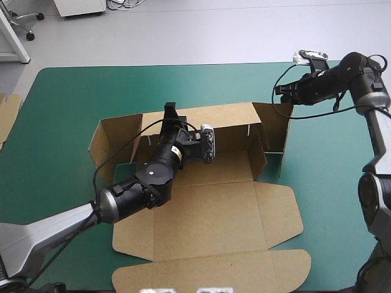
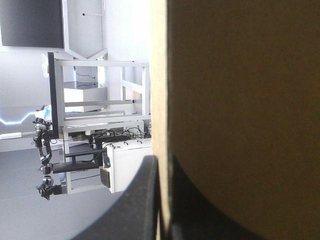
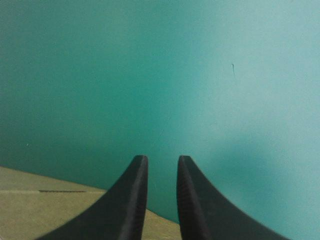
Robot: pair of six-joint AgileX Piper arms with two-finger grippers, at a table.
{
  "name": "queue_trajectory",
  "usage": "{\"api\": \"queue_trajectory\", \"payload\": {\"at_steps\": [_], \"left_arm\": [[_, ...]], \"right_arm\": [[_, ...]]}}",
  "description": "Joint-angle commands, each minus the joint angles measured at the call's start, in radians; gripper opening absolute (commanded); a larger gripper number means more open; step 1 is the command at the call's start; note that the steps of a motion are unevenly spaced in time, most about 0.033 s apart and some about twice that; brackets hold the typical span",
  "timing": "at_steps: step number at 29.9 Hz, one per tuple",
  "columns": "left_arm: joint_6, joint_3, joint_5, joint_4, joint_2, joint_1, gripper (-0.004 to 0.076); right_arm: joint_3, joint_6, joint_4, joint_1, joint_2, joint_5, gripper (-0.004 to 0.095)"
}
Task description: Fold the box
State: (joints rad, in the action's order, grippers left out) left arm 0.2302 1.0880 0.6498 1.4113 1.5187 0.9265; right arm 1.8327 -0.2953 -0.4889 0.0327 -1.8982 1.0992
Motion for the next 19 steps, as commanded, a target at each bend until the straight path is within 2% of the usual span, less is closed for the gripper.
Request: {"api": "queue_trajectory", "payload": {"at_steps": [1, 4, 9, 13, 19], "left_arm": [[0.016, 0.027, -0.03, 0.038, -0.028, 0.011, -0.0015], [0.016, 0.027, -0.035, 0.042, -0.028, 0.011, -0.0015], [0.016, 0.027, -0.033, 0.042, -0.026, 0.011, -0.0015], [0.016, 0.027, 0.0, 0.042, -0.026, 0.011, -0.0015], [0.013, 0.027, 0.001, 0.076, -0.024, 0.011, -0.0015]], "right_arm": [[0.029, -0.029, -0.044, 0.009, 0.059, 0.041, 0.0197], [0.014, -0.048, -0.083, 0.009, 0.066, 0.09, 0.0197], [-0.1, -0.094, -0.114, 0.009, 0.133, 0.066, 0.0197], [-0.236, -0.153, -0.157, 0.009, 0.207, 0.016, 0.0196], [-0.442, -0.309, -0.329, 0.009, 0.331, -0.113, 0.0197]]}}
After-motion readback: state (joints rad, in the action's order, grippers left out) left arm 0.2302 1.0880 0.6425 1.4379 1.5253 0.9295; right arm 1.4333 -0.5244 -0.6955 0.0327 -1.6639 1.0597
